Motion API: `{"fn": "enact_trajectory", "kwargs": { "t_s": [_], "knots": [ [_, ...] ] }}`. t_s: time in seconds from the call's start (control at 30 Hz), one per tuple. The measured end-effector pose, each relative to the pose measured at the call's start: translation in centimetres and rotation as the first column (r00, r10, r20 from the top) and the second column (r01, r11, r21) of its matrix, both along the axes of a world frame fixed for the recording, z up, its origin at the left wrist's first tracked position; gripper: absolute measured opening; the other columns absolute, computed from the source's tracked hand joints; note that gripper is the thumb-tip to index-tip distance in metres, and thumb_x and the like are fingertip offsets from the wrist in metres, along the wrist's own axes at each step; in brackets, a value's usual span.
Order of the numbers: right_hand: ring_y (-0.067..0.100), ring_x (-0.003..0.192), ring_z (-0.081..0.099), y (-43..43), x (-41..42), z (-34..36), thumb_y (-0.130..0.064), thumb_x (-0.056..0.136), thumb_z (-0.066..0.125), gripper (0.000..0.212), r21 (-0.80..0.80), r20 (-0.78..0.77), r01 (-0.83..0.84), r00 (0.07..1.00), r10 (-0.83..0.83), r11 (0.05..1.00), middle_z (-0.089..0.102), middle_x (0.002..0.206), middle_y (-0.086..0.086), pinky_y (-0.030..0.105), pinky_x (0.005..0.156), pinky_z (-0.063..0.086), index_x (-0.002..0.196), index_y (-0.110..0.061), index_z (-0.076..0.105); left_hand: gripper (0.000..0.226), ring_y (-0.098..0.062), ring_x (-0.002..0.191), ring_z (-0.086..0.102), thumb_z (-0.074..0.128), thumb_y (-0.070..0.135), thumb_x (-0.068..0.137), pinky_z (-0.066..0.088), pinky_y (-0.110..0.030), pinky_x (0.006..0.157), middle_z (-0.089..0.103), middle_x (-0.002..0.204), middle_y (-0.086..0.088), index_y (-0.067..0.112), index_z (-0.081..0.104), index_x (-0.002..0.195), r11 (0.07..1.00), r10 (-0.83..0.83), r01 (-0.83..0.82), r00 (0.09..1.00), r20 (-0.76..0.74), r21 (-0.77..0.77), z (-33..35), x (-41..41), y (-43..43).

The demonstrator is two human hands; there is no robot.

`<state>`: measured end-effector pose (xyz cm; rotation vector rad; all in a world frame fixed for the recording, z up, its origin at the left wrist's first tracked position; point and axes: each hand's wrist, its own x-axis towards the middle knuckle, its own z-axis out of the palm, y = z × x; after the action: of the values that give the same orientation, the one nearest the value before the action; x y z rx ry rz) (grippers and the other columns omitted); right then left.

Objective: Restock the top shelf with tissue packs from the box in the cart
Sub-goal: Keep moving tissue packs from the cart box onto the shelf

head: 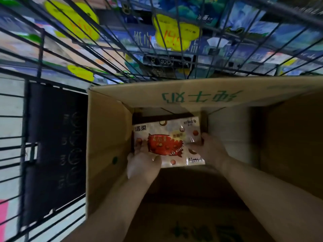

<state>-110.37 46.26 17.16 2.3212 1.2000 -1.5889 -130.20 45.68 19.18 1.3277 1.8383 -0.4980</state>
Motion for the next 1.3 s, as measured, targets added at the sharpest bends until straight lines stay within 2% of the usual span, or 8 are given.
{"fn": "enact_trajectory", "kwargs": {
  "t_s": [0.23, 0.37, 0.5, 0.6, 0.73, 0.93, 1.2, 1.3],
  "knots": [
    [0.021, 0.1, 0.062, -2.7, 0.8, 1.5, -0.038, 0.088, 0.062, 0.032, -0.044, 0.081, 0.08, 0.994, -0.076, 0.996, 0.067, 0.113, 0.005, 0.028, 0.085, 0.048, 0.113, -0.019, 0.062, 0.06, -0.025, 0.131, 0.036, 0.053, 0.032, 0.092, 0.04, -0.042, 0.104, 0.049, 0.138, -0.003, 0.027, 0.026, 0.146, 0.966, 0.22, -0.236, 0.965, 0.141, 0.106, 0.2, 0.7, 0.0],
    [0.02, 0.097, 0.06, -2.2, 1.4, 1.1, -0.037, 0.09, 0.058, 0.03, -0.057, 0.072, 0.097, 0.993, -0.093, 0.994, 0.065, 0.113, 0.006, 0.034, 0.086, 0.05, 0.115, -0.021, 0.058, 0.078, -0.029, 0.131, 0.036, 0.061, 0.029, 0.088, 0.037, -0.044, 0.108, 0.026, 0.147, -0.009, 0.024, 0.013, 0.15, 0.927, 0.323, -0.347, 0.931, 0.168, 0.141, -0.1, 0.5, 1.1],
    [0.02, 0.108, 0.06, -2.1, 1.4, 0.7, -0.04, 0.081, 0.069, 0.047, -0.105, -0.14, 0.236, 0.958, -0.249, 0.966, 0.064, 0.118, 0.0, 0.04, 0.097, 0.049, 0.123, -0.026, 0.054, 0.102, -0.028, 0.139, 0.026, 0.07, 0.037, 0.081, 0.03, -0.045, 0.113, 0.004, 0.156, -0.003, 0.027, -0.004, 0.151, 0.925, 0.36, -0.377, 0.908, 0.214, 0.04, -1.7, 0.6, 1.0],
    [0.018, 0.108, 0.06, -2.5, 1.2, 0.0, -0.057, 0.062, 0.076, 0.067, -0.088, -0.14, 0.244, 0.957, -0.254, 0.966, 0.063, 0.116, -0.003, 0.042, 0.096, 0.049, 0.119, -0.027, 0.055, 0.108, -0.027, 0.138, 0.031, 0.078, 0.037, 0.073, 0.031, -0.045, 0.112, 0.023, 0.153, -0.007, 0.029, 0.003, 0.151, 0.865, 0.49, -0.501, 0.836, 0.246, -0.022, -2.8, 0.6, 1.1],
    [0.018, 0.107, 0.06, -4.2, 1.6, -3.5, -0.086, 0.028, 0.067, 0.103, -0.046, -0.166, 0.274, 0.946, -0.278, 0.961, 0.06, 0.118, -0.002, 0.042, 0.093, 0.051, 0.114, -0.031, 0.057, 0.09, -0.027, 0.124, 0.049, 0.077, 0.041, 0.072, 0.041, -0.039, 0.103, 0.049, 0.136, -0.009, 0.008, 0.029, 0.141, 0.745, 0.665, -0.657, 0.722, 0.19, -0.111, -3.5, 0.1, 1.2],
    [0.017, 0.107, 0.059, -3.7, 0.8, 0.5, -0.025, 0.076, 0.077, 0.053, -0.1, -0.201, 0.393, 0.892, -0.406, 0.914, 0.062, 0.119, 0.0, 0.031, 0.095, 0.047, 0.123, -0.019, 0.053, 0.076, -0.024, 0.109, 0.059, 0.078, 0.038, 0.073, 0.047, -0.043, 0.097, 0.059, 0.122, -0.006, 0.011, 0.039, 0.132, 0.728, 0.684, -0.668, 0.695, 0.22, -0.155, -1.5, 0.1, -0.3],
    [0.019, 0.108, 0.056, -3.7, 3.3, 7.4, -0.032, 0.077, 0.076, 0.063, -0.014, -0.186, 0.362, 0.915, -0.358, 0.932, 0.056, 0.12, -0.003, 0.033, 0.086, 0.049, 0.13, -0.019, 0.043, 0.062, -0.025, 0.105, 0.059, 0.075, 0.028, 0.078, 0.049, -0.038, 0.09, 0.058, 0.12, -0.007, 0.011, 0.043, 0.128, 0.803, 0.592, -0.588, 0.77, 0.239, -0.097, 5.9, 2.1, -0.6],
    [0.015, 0.097, 0.055, -3.3, 3.9, 11.1, -0.033, 0.078, 0.076, 0.056, 0.041, -0.178, 0.323, 0.934, -0.311, 0.946, 0.056, 0.103, -0.006, 0.029, 0.079, 0.049, 0.121, -0.015, 0.045, 0.064, -0.026, 0.112, 0.057, 0.075, 0.027, 0.078, 0.047, -0.036, 0.092, 0.056, 0.123, -0.005, 0.015, 0.042, 0.131, 0.797, 0.588, -0.602, 0.756, 0.287, -0.047, 9.8, 2.6, -0.1]
  ]
}}
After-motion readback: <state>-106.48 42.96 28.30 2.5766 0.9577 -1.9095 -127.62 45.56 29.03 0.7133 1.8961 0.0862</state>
